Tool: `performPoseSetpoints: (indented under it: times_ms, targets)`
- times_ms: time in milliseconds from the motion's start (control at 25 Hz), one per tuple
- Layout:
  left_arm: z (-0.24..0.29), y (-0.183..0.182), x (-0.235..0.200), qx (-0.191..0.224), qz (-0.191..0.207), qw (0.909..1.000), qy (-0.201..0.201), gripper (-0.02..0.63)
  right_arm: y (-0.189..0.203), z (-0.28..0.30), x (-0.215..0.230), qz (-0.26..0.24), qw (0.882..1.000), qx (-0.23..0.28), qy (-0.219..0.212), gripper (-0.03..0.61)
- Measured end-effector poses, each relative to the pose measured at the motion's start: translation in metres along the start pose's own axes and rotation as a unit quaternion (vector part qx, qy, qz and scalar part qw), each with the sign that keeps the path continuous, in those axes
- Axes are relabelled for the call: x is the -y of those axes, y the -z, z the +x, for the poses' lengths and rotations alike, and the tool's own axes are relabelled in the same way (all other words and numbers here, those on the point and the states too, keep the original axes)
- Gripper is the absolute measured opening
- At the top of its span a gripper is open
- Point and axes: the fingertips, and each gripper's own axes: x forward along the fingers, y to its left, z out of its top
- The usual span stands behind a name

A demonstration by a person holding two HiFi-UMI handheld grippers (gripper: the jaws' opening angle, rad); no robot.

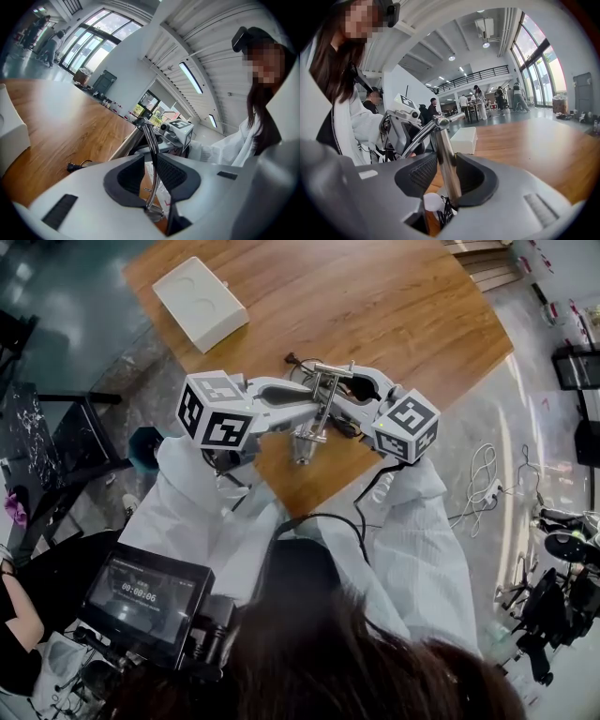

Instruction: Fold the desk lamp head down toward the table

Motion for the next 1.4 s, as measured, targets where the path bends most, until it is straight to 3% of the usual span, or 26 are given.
performPoseSetpoints:
  times_ms: [160, 280, 440, 480, 560, 680, 840, 920, 1080, 1400]
  targets:
    - [-0.006, 0.007, -0.003, 0.004, 0.012, 0.9996, -0.027, 0.078, 0.005, 0.002, 0.003, 0.025, 0.999, 0.005, 0.026, 0.126]
    - [-0.023, 0.017, 0.002, 0.003, 0.016, 0.9981, -0.06, 0.078, 0.012, -0.015, 0.004, 0.048, 0.996, 0.009, 0.068, 0.126]
    - [-0.048, 0.012, 0.012, 0.044, 0.024, 0.9903, -0.13, 0.077, 0.018, -0.051, 0.0, 0.112, 0.985, 0.05, 0.122, 0.12]
    - [-0.052, 0.007, 0.016, 0.06, 0.035, 0.9866, -0.148, 0.073, 0.015, -0.058, -0.005, 0.128, 0.981, 0.065, 0.131, 0.113]
    - [-0.059, -0.006, 0.027, 0.093, 0.056, 0.9767, -0.185, 0.004, 0.002, -0.071, -0.014, 0.142, 0.972, 0.093, 0.159, 0.094]
    - [-0.061, -0.026, 0.046, 0.134, 0.073, 0.9613, -0.23, 0.002, -0.031, -0.09, -0.033, 0.135, 0.961, 0.148, 0.191, 0.002]
    - [-0.059, -0.05, 0.071, 0.175, 0.111, 0.937, -0.281, 0.002, -0.071, -0.103, -0.066, 0.118, 0.955, 0.192, 0.19, 0.002]
    - [-0.056, -0.057, 0.082, 0.189, 0.117, 0.9314, -0.289, 0.002, -0.082, -0.104, -0.079, 0.093, 0.957, 0.184, 0.203, 0.002]
    - [-0.048, -0.065, 0.097, 0.2, 0.123, 0.9289, -0.287, 0.002, -0.092, -0.106, -0.093, 0.063, 0.958, 0.173, 0.219, 0.001]
    - [-0.048, -0.066, 0.094, 0.193, 0.131, 0.9258, -0.297, 0.002, -0.094, -0.105, -0.092, 0.058, 0.956, 0.171, 0.232, 0.0]
